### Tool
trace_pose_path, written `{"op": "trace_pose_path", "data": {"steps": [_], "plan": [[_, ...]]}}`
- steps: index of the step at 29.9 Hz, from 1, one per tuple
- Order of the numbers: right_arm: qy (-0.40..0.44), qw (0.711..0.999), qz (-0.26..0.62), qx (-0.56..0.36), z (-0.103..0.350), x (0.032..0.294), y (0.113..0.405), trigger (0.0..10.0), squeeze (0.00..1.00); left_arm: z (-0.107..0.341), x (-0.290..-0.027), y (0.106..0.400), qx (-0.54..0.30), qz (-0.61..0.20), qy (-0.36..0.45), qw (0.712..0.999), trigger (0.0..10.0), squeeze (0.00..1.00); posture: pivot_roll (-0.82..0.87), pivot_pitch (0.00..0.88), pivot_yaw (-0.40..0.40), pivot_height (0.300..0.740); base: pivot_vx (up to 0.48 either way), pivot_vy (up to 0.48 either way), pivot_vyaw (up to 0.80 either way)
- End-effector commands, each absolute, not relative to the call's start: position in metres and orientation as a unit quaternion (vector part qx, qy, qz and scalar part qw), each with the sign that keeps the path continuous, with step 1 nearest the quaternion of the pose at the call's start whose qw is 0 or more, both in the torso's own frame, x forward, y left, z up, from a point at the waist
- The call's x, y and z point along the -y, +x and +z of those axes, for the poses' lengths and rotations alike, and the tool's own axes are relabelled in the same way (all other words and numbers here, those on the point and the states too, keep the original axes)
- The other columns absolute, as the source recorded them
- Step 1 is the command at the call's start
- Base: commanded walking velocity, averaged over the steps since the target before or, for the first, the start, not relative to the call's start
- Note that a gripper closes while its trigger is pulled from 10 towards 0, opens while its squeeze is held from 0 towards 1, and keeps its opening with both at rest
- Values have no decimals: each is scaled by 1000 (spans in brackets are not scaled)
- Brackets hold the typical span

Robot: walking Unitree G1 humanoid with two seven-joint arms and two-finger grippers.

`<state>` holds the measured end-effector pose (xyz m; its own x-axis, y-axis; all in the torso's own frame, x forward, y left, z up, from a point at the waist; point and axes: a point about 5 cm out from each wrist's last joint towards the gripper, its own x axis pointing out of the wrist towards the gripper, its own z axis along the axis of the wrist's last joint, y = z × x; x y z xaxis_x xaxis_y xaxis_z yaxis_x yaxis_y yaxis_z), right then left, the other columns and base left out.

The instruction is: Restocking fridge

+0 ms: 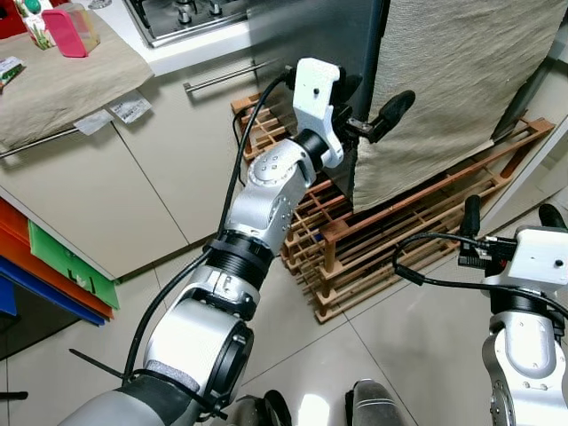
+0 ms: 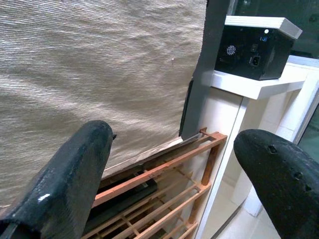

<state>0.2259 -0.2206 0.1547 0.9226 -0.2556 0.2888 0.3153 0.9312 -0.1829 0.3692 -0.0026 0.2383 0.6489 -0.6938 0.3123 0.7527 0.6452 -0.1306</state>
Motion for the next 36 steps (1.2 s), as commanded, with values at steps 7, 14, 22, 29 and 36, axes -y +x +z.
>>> {"op": "trace_pose_path", "data": {"steps": [7, 14, 22, 29, 36], "plan": [[-116, 973, -148, 135, 156, 221, 224, 10000, 0, 242, 43, 359, 93, -426, -184, 881, 10000, 0, -381, 122, 154, 723, 0, 0, 0], [-119, 972, -153, 135, 157, 223, 221, 10000, 0, 242, 30, 358, 156, -410, -110, 892, 10000, 0, -389, 117, 161, 723, 0, 0, 0], [-126, 961, -169, 178, 180, 220, 210, 10000, 0, 228, -40, 332, 217, -326, -97, 915, 10000, 0, -356, 108, 156, 723, 0, 0, 0], [-124, 959, -157, 199, 189, 217, 225, 10000, 0, 210, -64, 330, 190, -201, -44, 960, 10000, 0, -316, 92, 144, 723, 0, 0, 0], [-125, 959, -152, 202, 192, 218, 238, 10000, 0, 200, -63, 332, 151, -166, -23, 974, 10000, 0, -311, 75, 143, 723, 0, 0, 0]]}}
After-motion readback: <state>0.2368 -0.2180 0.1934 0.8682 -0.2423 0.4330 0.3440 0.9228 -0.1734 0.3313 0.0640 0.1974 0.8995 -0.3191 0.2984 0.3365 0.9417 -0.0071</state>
